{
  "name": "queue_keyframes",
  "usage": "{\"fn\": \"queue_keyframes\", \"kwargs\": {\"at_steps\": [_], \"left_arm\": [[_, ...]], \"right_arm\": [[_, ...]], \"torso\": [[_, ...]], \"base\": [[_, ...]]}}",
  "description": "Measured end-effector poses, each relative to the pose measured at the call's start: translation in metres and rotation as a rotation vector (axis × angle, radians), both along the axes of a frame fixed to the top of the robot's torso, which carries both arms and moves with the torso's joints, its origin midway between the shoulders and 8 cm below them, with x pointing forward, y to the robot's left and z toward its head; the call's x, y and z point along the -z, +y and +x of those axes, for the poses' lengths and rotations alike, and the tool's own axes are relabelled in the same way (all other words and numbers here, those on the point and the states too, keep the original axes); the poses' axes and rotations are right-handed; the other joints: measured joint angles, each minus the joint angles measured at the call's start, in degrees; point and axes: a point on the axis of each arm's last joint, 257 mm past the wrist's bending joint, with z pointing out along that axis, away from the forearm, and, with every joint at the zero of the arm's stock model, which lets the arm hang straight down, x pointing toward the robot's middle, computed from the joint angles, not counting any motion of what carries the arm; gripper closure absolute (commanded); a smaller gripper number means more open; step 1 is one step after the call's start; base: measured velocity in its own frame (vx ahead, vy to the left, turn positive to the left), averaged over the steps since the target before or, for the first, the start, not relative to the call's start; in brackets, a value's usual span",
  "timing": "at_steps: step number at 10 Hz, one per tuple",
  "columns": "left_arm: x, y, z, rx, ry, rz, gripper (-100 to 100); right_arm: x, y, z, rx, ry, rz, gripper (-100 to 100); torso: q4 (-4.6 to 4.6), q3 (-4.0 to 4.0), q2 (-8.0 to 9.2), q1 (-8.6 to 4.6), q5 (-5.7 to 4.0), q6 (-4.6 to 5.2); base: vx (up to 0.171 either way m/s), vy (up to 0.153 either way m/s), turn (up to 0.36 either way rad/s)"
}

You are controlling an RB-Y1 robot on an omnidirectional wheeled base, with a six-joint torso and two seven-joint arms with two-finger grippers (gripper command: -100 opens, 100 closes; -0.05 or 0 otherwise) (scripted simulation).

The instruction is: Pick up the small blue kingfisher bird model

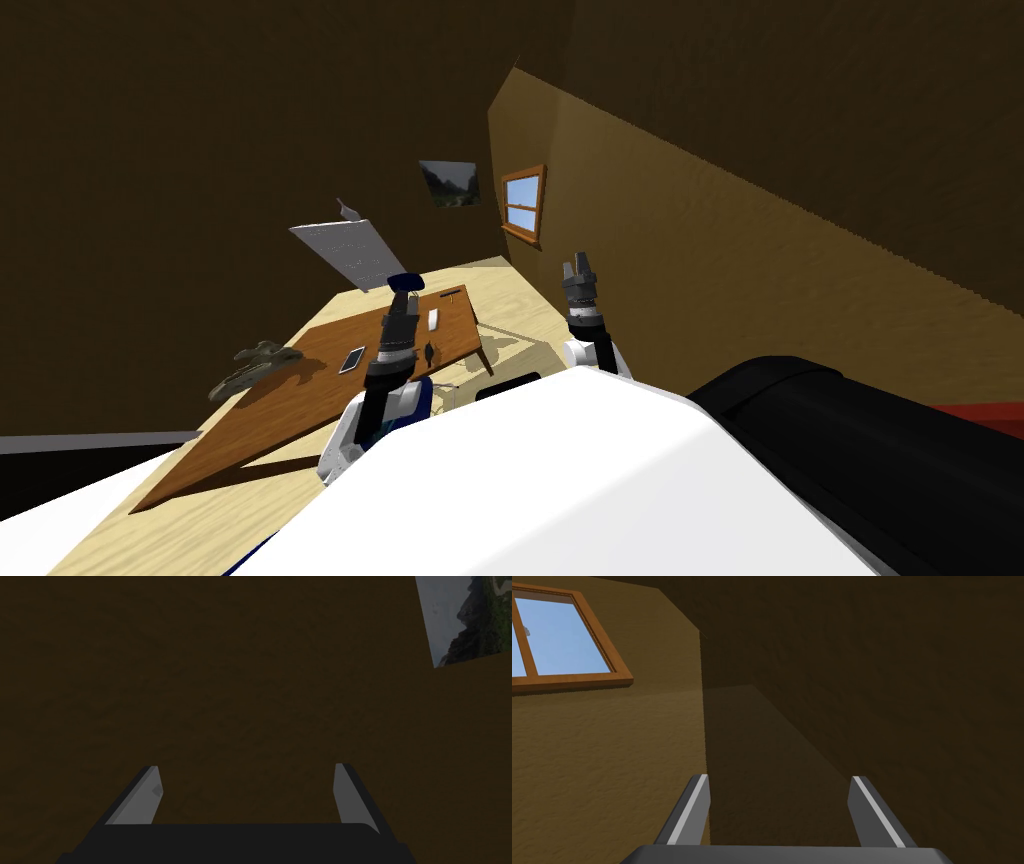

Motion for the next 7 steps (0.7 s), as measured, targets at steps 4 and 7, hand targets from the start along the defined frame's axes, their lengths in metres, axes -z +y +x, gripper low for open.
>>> {"fn": "queue_keyframes", "kwargs": {"at_steps": [4, 7], "left_arm": [[0.034, -0.006, 0.027, 0.038, 0.092, 0.047, -100], [0.062, -0.011, 0.047, 0.061, 0.163, 0.085, -100]], "right_arm": [[0.0, 0.0, 0.0, 0.0, 0.0, 0.0, 0], [0.0, 0.0, 0.0, 0.0, 0.0, 0.0, 0]], "torso": [[0.0, 0.01, 0.03, 0.02, 0.0, -0.01], [0.01, 0.02, 0.03, 0.04, 0.01, 0.0]], "base": [[0.014, -0.012, -0.024], [0.01, -0.006, -0.024]]}}
